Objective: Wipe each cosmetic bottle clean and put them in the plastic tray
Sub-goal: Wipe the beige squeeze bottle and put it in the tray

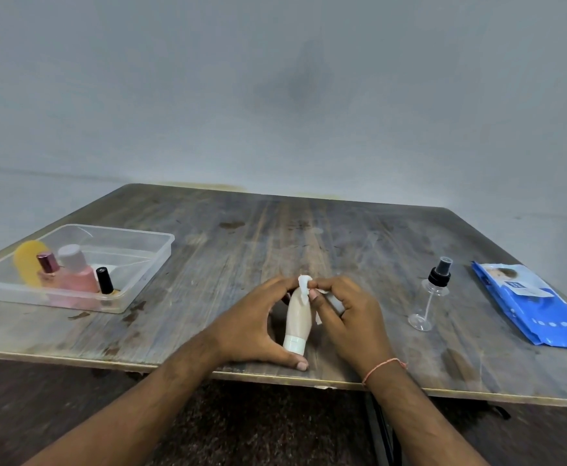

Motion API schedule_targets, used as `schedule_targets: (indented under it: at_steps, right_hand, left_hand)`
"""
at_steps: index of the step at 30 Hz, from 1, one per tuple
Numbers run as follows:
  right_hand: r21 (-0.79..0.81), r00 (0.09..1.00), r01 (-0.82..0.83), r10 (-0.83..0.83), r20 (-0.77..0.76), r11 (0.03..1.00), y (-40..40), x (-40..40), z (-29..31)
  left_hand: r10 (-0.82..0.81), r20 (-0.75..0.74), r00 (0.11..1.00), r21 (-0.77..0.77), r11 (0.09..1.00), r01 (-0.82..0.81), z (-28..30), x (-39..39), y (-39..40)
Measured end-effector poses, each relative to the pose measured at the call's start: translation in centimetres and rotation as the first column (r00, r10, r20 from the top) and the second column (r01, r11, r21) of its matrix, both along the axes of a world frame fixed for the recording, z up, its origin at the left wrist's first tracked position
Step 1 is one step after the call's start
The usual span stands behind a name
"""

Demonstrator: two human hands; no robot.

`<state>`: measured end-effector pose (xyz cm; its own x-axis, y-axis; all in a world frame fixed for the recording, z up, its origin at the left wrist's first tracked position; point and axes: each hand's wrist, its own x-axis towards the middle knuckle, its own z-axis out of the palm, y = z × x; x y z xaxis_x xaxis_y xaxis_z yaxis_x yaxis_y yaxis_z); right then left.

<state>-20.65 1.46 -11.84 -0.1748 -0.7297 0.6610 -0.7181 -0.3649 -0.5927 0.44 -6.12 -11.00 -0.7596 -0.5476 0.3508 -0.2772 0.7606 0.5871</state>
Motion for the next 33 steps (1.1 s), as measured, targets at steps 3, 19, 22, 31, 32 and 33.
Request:
schedule_targets:
  at_steps: [3, 19, 22, 31, 32, 33]
  right_hand:
    - [0.030, 0.993, -0.117, 0.116, 0.031, 0.993, 0.1, -0.1, 0.0]
    - [0.102, 0.917, -0.368, 0.343, 0.203, 0.924, 0.5, -0.1, 0.0]
    - [0.126, 0.883, -0.418, 0.370, 0.288, 0.900, 0.5, -0.4, 0.1]
    - [0.153, 0.904, -0.400, 0.361, 0.229, 0.904, 0.4, -0.1, 0.1]
    - [0.157, 0.907, -0.396, 0.359, 0.218, 0.905, 0.4, -0.1, 0.1]
    - [0.161, 0.909, -0.394, 0.359, 0.211, 0.905, 0.4, -0.1, 0.1]
  left_hand:
    - [0.008, -0.035, 0.999, 0.003, 1.000, -0.008, -0.1, 0.1, -0.2]
    - [0.113, -0.170, 0.979, 0.172, 0.982, -0.084, -1.0, 0.1, -1.5]
    - [0.112, -0.158, 0.981, 0.156, 0.984, -0.087, -1.0, 0.1, -1.5]
    - [0.052, -0.111, 0.992, 0.114, 0.993, -0.039, -1.2, -0.2, -1.8]
    - [0.056, -0.125, 0.991, 0.109, 0.993, -0.042, -1.2, -0.2, -1.9]
    - [0.062, -0.139, 0.988, 0.103, 0.994, -0.048, -1.4, -0.2, -1.9]
